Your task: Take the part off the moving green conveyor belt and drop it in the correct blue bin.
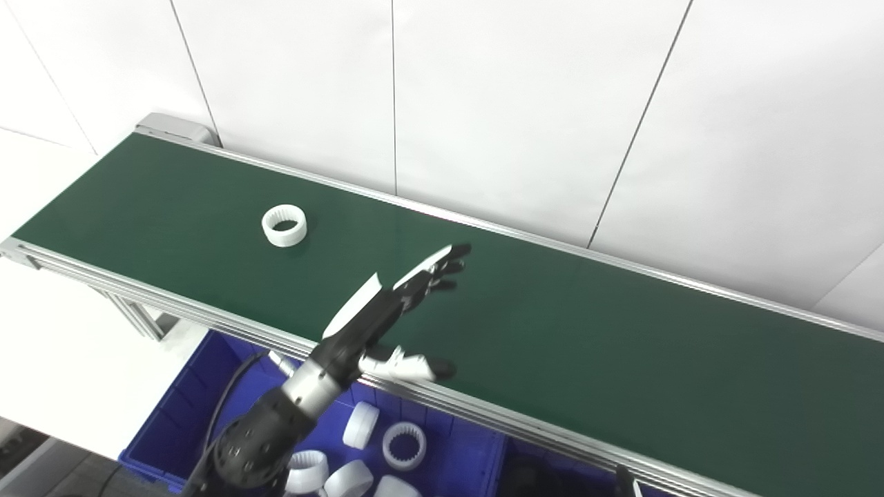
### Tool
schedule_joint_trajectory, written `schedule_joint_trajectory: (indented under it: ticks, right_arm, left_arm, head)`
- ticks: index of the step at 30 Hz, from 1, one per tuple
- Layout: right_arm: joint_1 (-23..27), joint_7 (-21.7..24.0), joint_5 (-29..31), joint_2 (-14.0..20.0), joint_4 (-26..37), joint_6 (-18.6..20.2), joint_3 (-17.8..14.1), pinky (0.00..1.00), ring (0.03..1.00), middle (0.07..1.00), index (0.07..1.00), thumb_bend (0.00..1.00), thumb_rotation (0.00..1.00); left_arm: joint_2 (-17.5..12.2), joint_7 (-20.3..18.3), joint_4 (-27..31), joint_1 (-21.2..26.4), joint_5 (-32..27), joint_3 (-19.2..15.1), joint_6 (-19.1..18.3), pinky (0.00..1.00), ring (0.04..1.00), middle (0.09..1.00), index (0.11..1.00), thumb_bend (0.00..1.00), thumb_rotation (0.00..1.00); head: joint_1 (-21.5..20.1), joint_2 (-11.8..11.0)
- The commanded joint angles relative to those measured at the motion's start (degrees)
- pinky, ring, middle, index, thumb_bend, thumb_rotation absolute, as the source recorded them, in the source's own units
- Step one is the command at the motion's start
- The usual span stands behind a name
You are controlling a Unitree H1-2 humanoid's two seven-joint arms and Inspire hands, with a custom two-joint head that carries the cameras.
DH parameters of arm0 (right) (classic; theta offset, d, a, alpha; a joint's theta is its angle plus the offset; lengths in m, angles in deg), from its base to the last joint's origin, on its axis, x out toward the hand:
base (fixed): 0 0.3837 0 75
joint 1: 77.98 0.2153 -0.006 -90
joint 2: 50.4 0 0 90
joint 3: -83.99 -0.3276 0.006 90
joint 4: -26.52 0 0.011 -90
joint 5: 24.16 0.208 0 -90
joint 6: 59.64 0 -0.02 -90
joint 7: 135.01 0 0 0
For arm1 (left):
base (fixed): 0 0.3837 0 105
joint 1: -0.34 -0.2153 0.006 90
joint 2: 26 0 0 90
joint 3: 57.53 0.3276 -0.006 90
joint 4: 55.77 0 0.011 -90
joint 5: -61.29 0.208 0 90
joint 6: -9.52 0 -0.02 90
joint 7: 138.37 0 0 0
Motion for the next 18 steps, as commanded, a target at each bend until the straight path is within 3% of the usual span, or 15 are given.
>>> schedule_joint_trajectory:
  ticks: [1,6,11,18]
  right_arm:
    - [0.17,-0.66,-0.13,-0.45,0.32,-4.26,-0.07,1.00,1.000,1.000,1.000,0.98,0.47]
    - [-0.14,-0.53,-0.08,-0.50,0.29,-4.51,0.08,1.00,1.000,1.000,1.000,0.98,0.47]
    - [-0.38,-0.57,0.06,-0.44,0.13,-5.06,0.08,1.00,1.000,1.000,1.000,0.98,0.48]
    - [-0.17,-0.25,0.71,-0.29,-0.27,-5.78,0.12,1.00,1.000,1.000,1.000,0.98,0.47]
  left_arm:
    - [-0.44,2.37,1.99,3.92,2.25,-1.02,-2.69,0.90,0.964,1.000,0.974,0.78,0.56]
    - [-0.96,4.17,1.09,9.22,7.81,-1.55,-8.64,0.88,0.955,1.000,0.976,0.77,0.54]
    - [-1.93,5.68,-3.45,13.54,11.76,-1.38,-11.59,0.94,0.988,1.000,0.980,0.79,0.55]
    - [-3.73,8.00,-11.03,19.17,17.27,-0.35,-14.00,0.94,0.977,0.997,0.963,0.82,0.49]
  head:
    - [-0.08,0.00]
    - [-0.29,0.07]
    - [-0.24,0.13]
    - [-0.01,0.08]
